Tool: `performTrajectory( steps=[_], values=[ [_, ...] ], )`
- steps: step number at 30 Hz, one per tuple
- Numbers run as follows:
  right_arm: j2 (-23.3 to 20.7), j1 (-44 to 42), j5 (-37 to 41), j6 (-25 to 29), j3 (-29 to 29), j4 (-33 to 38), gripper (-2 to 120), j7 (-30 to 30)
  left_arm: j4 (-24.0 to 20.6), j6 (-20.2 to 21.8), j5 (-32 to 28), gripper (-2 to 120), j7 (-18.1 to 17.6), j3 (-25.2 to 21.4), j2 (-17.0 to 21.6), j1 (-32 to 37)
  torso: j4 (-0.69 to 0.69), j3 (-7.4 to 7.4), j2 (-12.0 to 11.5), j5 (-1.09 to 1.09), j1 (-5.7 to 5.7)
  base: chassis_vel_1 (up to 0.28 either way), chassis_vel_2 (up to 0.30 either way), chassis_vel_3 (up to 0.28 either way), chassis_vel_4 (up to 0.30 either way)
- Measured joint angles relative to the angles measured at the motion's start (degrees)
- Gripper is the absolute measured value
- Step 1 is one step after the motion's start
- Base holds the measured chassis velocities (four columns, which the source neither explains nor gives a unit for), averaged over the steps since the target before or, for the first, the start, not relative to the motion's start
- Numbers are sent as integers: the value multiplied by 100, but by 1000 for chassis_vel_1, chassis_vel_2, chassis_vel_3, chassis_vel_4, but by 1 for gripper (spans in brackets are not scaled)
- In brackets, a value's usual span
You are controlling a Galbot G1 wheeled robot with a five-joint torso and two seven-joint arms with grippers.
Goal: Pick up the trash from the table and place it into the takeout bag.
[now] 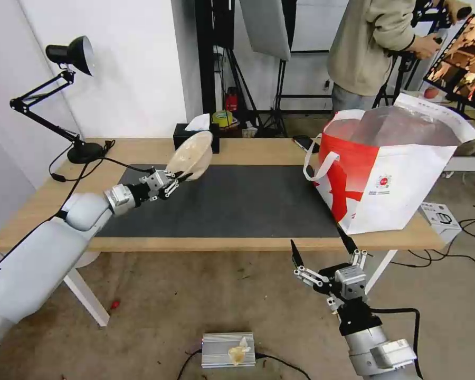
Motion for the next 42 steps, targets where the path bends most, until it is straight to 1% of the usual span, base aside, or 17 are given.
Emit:
performTrajectory(
  steps=[1, 3, 5, 8, 10, 12, 15, 17, 23, 25, 28, 29, 33, 34, 37, 38, 42],
  values=[
    [0, 0, 0, 0, 0, 0, 100, 0, 0, 0, 0, 1, 0, 0, 0, 0, 0, 0, 0, 0, 0, 0, 0, 0, 0],
    [0, 0, 0, 0, 0, 0, 100, 0, -353, 129, -123, 1, -97, -49, 139, 52, 0, 0, 0, 0, -1, 0, 0, 0, 0],
    [0, 0, 0, 0, 0, 0, 100, 0, -394, 151, -133, 1, -104, -57, 155, 54, 0, 0, 0, 0, 0, 0, 0, 0, 0],
    [0, 0, 0, 0, 0, 0, 100, 0, -831, 366, -273, 1, -179, -72, 364, -43, 1, 0, 0, -1, 0, 0, 0, 0, 0],
    [0, 0, 0, 0, 0, 0, 100, 0, -934, 420, -325, 1, -202, -34, 427, -115, 0, 0, 0, 0, 0, 0, 0, 0, 0],
    [0, 0, 0, 0, 0, 0, 100, 0, -1178, 552, -505, 1, -280, 212, 581, -442, 0, 0, 0, 1, -1, 0, 0, 0, 0],
    [0, 0, 0, 0, 1, 0, 100, 0, -1255, 628, -623, 1, -339, 409, 626, -729, 0, 0, 0, 0, 0, 0, 0, 0, 0],
    [0, 0, 0, 0, 0, 0, 100, 0, -1286, 696, -737, 1, -400, 681, 637, -1067, 0, 0, 0, 1, 0, 0, 0, 0, 0],
    [0, 0, 0, 0, 0, 0, 100, 0, -1225, 841, -888, 1, -482, 1382, 489, -1890, 0, 0, 0, 0, 0, 0, 0, 0, 0],
    [0, 0, 0, 0, 0, 0, 100, 0, -1194, 851, -906, 1, -491, 1505, 446, -2029, 0, 0, 0, 1, 0, 0, 0, 0, 0],
    [0, -1, 0, 0, 0, 0, 100, 0, -1018, 864, -952, 1, -516, 1905, 256, -2498, 0, 1, 0, 0, 0, 0, 0, 0, 0],
    [0, -1, 0, 0, 0, 0, 100, 0, -1018, 864, -952, 1, -516, 1905, 256, -2498, 0, 1, 0, 0, 0, 0, 0, 0, 0],
    [0, 0, 0, 0, 0, 0, 100, 0, -744, 856, -1020, 1, -585, 2475, -21, -3105, 0, 1, 0, 0, 0, 0, 0, 0, 0],
    [0, 0, 0, 0, 0, 0, 100, 0, -744, 856, -1020, 1, -585, 2475, -21, -3105, 0, 1, 0, 0, 0, 0, 0, 0, 0],
    [0, 0, 0, 0, 0, 0, 100, 0, -436, 818, -1035, 1, -591, 2887, -343, -3565, 0, 1, -1, 1, 0, 0, 0, 0, 0],
    [0, 0, 0, 0, 0, 0, 100, 0, -436, 818, -1035, 1, -591, 2887, -343, -3565, 0, 1, -1, 1, 0, 0, 0, 0, 0],
    [0, 0, 0, 0, 0, 0, 100, 0, 64, 706, -1128, 1, -612, 3397, -896, -4132, 1, 1, 0, 2, 0, 0, 0, 0, 0]
  ],
)
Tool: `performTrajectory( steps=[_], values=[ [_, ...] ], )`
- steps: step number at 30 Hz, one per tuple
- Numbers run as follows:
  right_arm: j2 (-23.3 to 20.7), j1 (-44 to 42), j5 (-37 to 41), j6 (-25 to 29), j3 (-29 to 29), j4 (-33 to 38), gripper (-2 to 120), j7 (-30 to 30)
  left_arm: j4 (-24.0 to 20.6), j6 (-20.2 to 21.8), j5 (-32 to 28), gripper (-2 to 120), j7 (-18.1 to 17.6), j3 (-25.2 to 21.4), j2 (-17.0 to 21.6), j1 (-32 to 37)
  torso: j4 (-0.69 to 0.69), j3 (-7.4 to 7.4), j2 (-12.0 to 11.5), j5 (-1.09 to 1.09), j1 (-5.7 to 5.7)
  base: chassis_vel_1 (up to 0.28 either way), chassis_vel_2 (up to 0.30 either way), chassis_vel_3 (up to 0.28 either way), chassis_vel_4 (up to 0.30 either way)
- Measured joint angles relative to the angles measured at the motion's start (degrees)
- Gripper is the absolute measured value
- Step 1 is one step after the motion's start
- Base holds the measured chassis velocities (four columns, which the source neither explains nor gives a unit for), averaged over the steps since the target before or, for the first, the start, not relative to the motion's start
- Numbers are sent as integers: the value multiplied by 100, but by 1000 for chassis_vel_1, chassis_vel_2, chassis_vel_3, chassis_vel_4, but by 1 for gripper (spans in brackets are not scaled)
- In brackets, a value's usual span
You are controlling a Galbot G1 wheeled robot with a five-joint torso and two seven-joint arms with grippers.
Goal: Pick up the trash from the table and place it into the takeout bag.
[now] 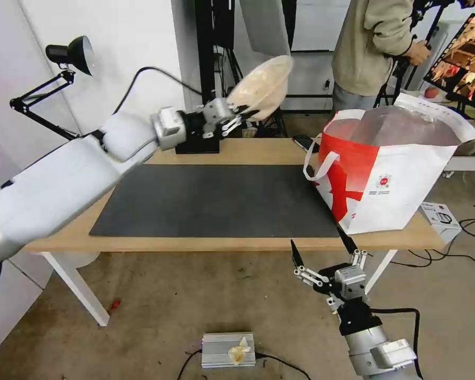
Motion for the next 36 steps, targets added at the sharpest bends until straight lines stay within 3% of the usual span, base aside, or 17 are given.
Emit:
performTrajectory(
  steps=[7, 9, 10, 17, 19, 23, 36],
  values=[
    [0, 0, 0, 0, 0, 0, 100, 0, 827, -200, -12, 1, -12, 381, -794, -464, -1, 0, 0, 0, 0, 0, 0, 0, 0],
    [0, 0, 0, 0, 1, 0, 100, 0, 1271, -303, 2, 1, -10, 537, -1193, -649, -1, 0, 0, 0, 0, 0, 0, 0, 0],
    [0, 0, 0, 0, 1, 0, 100, 0, 1271, -303, 2, 1, -10, 537, -1193, -649, -1, 0, 0, 0, 0, 0, 0, 0, 0],
    [0, 0, 0, 0, 0, 0, 100, 0, 2371, -611, 226, 1, -1, 644, -2158, -906, -2, 0, 0, 1, 1, 0, 0, 0, 0],
    [0, 0, 0, 0, 0, 0, 100, 0, 2409, -622, 239, 1, -1, 643, -2193, -910, -1, 0, 0, 0, 0, 0, 0, 0, 0],
    [0, 0, 0, 0, 0, 0, 100, 0, 2966, -778, 408, 1, 0, 589, -2655, -919, 0, 0, -1, -1, 0, 0, 0, 0, 0],
    [0, 0, 0, 0, 0, 0, 100, 0, 4036, -1144, 945, 1, 21, 241, -3553, -895, -1, 0, 0, 0, 0, 0, 0, 0, 0]
  ],
)
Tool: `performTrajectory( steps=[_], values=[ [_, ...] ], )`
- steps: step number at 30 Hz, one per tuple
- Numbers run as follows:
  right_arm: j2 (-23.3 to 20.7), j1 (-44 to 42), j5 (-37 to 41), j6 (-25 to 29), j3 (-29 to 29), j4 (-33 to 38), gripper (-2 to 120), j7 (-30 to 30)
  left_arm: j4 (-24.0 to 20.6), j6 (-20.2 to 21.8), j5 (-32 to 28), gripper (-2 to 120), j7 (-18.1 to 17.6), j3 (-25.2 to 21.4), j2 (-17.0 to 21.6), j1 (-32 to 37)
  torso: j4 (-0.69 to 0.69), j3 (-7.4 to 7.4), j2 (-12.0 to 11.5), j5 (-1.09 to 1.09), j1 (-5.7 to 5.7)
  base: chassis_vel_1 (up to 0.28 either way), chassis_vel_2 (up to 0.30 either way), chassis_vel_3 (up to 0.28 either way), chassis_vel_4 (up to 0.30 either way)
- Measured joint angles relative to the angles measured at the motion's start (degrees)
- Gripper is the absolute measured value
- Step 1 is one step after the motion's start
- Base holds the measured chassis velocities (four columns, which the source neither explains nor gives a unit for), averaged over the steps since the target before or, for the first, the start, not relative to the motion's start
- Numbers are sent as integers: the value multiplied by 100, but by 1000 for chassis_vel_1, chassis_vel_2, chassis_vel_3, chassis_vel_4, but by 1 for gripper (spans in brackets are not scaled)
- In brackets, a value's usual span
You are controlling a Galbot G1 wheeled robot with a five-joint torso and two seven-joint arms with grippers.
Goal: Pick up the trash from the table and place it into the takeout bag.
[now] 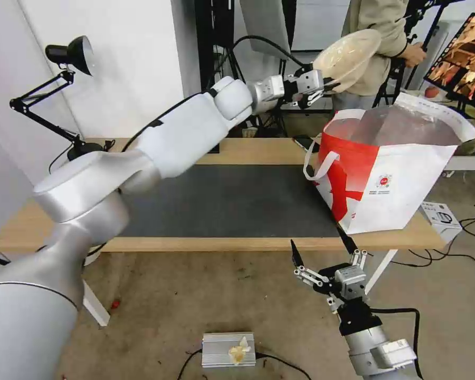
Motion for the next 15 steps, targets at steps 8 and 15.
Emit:
performTrajectory(
  steps=[8, 15],
  values=[
    [0, 0, 0, 0, 0, 0, 100, 0, 488, -153, 190, 1, 2, -123, -435, 55, -1, 0, 0, 0, 0, 0, 0, 0, 0],
    [0, 0, 0, 0, 0, 0, 100, 0, 547, -162, 196, 1, -102, -57, -470, 156, 2, 0, 0, -1, 0, 0, 0, 0, 0]
  ],
)
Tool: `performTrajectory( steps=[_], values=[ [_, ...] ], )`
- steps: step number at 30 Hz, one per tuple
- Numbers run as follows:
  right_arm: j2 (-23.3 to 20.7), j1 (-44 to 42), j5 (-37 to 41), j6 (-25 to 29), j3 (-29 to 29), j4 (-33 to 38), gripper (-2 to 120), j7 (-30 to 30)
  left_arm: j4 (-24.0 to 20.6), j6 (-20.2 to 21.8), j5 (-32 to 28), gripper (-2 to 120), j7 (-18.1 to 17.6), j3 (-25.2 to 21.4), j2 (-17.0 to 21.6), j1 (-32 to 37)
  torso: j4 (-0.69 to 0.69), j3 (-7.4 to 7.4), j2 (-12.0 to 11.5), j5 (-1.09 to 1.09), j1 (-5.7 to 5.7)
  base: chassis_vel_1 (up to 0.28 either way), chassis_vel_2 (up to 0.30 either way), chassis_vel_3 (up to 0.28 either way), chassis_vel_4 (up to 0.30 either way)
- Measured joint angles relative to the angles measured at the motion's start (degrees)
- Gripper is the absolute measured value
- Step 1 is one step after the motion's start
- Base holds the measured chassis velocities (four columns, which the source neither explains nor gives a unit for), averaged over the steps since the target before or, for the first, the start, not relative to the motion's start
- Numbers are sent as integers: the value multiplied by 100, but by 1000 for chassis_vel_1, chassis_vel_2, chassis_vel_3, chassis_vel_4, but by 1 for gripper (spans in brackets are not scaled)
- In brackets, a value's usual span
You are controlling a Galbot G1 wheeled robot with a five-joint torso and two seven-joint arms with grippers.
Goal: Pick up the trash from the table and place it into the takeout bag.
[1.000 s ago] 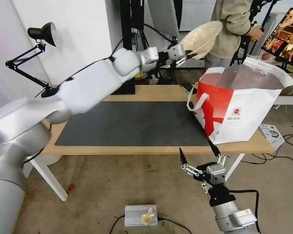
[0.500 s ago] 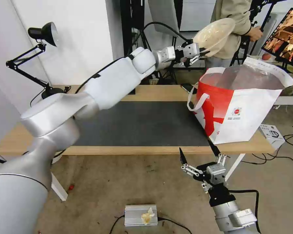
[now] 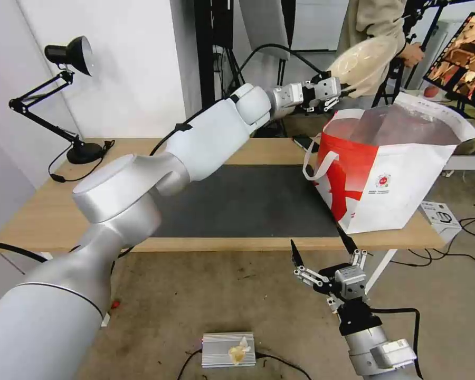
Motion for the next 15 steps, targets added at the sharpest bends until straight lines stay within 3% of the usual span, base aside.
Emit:
performTrajectory(
  steps=[15],
  values=[
    [0, 0, 0, 0, 0, 0, 100, 0, -44, 35, -22, 1, -94, 233, 15, 245, -1, 0, 0, 0, 0, 0, 0, 0, 0]
  ],
)
